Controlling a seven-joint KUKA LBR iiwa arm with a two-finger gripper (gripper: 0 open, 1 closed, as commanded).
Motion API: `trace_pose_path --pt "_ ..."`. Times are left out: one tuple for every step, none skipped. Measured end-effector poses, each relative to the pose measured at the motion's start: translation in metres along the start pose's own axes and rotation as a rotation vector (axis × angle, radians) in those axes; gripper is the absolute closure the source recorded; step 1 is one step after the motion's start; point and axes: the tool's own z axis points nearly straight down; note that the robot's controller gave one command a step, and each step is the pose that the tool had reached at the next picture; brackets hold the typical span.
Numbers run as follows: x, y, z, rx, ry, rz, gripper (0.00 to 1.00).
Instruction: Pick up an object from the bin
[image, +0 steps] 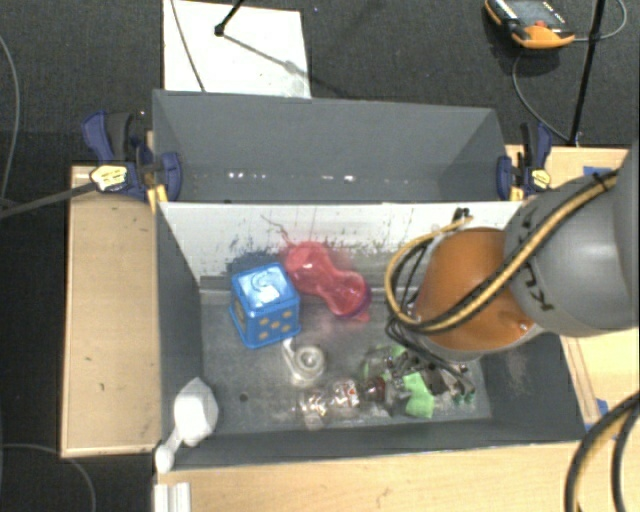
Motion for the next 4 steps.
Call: trace_pose_path --pt "0.001 0.000 -0.009 -0.001 0.003 -0.001 1.00" --pt "0.001 0.000 -0.021 0.000 0.002 -0.002 1.00" --pt "0.000 0.000 -0.032 0.000 0.000 -0.002 1.00" --pt "-0.001 0.000 -0.039 0.000 -0.002 -0.003 1.00"
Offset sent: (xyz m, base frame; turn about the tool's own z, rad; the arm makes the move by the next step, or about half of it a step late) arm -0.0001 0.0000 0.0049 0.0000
